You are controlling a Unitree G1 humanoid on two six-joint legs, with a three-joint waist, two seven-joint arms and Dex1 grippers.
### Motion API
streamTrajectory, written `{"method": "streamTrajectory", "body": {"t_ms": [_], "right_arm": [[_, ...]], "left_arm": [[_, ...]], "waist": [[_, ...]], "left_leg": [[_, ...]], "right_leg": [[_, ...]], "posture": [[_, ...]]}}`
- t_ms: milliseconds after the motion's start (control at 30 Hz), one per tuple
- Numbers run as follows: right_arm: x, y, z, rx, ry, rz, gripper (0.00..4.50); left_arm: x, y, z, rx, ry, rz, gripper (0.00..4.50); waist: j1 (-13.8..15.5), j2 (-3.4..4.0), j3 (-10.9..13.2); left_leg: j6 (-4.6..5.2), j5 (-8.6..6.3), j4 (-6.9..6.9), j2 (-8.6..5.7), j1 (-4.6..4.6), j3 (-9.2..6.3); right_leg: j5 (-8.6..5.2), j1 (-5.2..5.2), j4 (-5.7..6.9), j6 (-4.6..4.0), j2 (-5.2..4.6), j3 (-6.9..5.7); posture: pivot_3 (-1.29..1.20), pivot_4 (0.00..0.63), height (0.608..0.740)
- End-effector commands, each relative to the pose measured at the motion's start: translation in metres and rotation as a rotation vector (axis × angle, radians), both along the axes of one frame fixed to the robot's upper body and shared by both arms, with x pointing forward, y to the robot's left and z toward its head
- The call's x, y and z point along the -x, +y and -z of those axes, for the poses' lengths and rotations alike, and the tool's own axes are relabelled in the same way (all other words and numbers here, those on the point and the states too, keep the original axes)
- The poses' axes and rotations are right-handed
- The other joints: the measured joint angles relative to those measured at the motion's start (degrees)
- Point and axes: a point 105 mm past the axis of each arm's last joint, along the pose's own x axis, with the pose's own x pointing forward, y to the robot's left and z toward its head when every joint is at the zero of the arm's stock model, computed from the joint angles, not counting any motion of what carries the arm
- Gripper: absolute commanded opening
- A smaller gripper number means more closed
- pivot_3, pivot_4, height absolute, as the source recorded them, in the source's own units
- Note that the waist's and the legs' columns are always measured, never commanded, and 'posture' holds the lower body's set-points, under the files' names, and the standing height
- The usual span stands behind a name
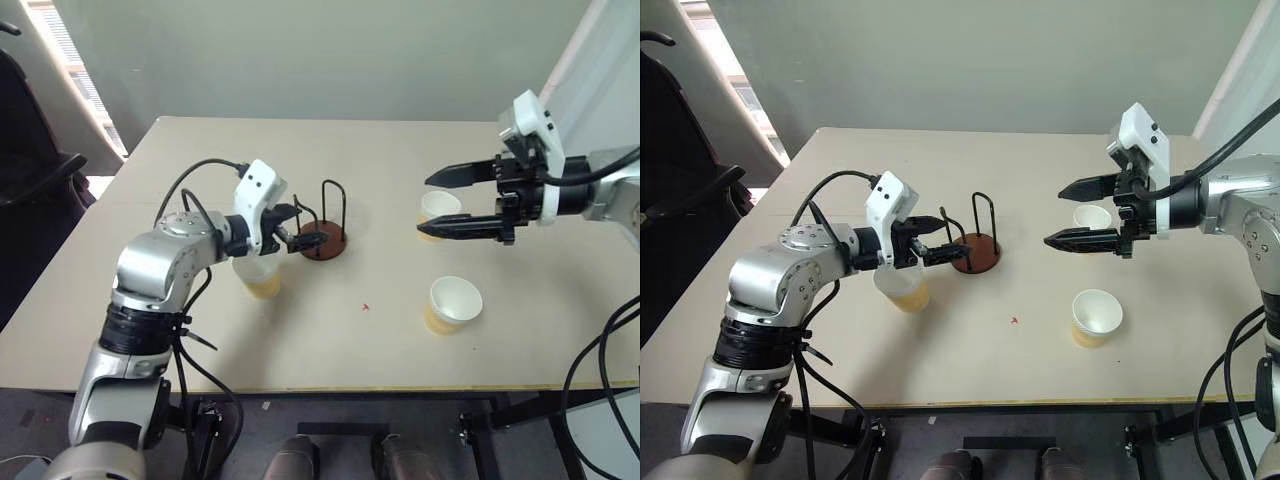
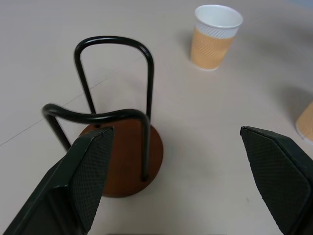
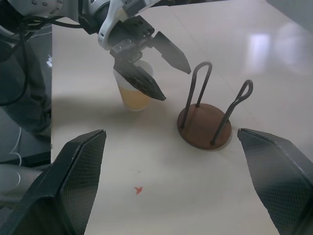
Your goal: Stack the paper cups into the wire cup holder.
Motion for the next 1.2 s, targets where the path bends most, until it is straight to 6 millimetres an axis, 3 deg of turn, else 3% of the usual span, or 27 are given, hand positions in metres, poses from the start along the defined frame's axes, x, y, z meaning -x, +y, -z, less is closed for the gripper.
{"method": "streamTrajectory", "body": {"t_ms": [33, 933, 1200], "right_arm": [[0.005, -0.003, -0.014, -0.017, -0.058, 0.006, 4.5], [0.007, -0.005, -0.016, -0.022, -0.064, 0.022, 4.5], [0.007, -0.005, -0.014, -0.025, -0.065, 0.029, 4.5]], "left_arm": [[0.002, 0.0, -0.005, -0.04, -0.039, -0.002, 4.43], [-0.035, -0.029, 0.024, -0.055, 0.01, 0.05, 4.43], [-0.047, -0.039, 0.019, -0.042, -0.054, 0.05, 4.43]], "waist": [[0.01, 0.0, 0.0], [0.38, -0.01, 0.01], [0.42, -0.03, 0.02]], "left_leg": [[0.0, 0.0, 0.0, 0.0, 0.0, 0.0], [0.14, -0.09, 0.01, -0.02, -0.04, 0.0], [0.18, -0.11, 0.04, -0.02, -0.05, 0.0]], "right_leg": [[0.0, 0.0, -0.01, 0.01, 0.0, 0.0], [0.03, 0.04, -0.15, 0.11, -0.02, 0.0], [0.06, 0.06, -0.15, 0.16, -0.02, 0.01]], "posture": [[0.0, 0.15, 0.74], [0.0, 0.15, 0.74], [0.0, 0.15, 0.74]]}}
